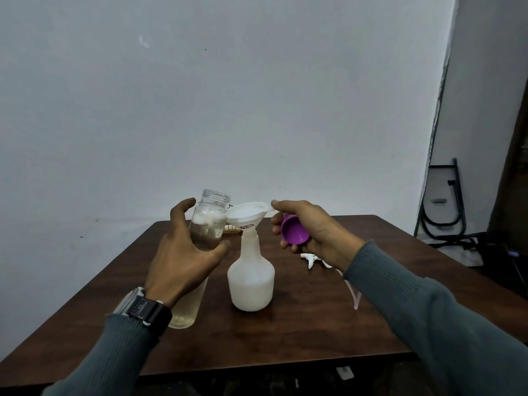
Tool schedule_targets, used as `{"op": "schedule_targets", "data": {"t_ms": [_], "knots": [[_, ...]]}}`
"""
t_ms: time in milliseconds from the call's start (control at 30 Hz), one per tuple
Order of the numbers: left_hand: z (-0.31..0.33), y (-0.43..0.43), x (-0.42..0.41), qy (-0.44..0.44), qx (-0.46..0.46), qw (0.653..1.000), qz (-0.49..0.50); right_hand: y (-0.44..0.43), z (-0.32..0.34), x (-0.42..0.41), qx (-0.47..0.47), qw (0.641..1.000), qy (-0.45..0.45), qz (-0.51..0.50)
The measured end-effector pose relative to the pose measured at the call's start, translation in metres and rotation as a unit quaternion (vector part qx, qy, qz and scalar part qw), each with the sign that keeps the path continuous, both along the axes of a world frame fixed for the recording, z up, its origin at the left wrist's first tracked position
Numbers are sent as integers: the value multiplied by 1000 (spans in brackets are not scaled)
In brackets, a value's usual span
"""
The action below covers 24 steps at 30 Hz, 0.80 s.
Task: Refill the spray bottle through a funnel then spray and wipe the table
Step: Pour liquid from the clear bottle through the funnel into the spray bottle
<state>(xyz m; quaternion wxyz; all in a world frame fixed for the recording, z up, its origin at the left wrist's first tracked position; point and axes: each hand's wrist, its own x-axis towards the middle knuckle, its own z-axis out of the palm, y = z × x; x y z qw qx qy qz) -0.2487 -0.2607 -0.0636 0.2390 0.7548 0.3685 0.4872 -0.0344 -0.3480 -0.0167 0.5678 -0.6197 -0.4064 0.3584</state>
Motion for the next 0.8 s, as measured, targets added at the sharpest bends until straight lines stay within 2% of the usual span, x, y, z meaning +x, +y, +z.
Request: {"op": "schedule_targets", "data": {"t_ms": [233,800], "knots": [[8,11,-2,29,21,999,15,1,3,-3,35,999,-14,-22],[24,33,-5,174,62,982,40,0,0,0,58,998,-3,-34]]}}
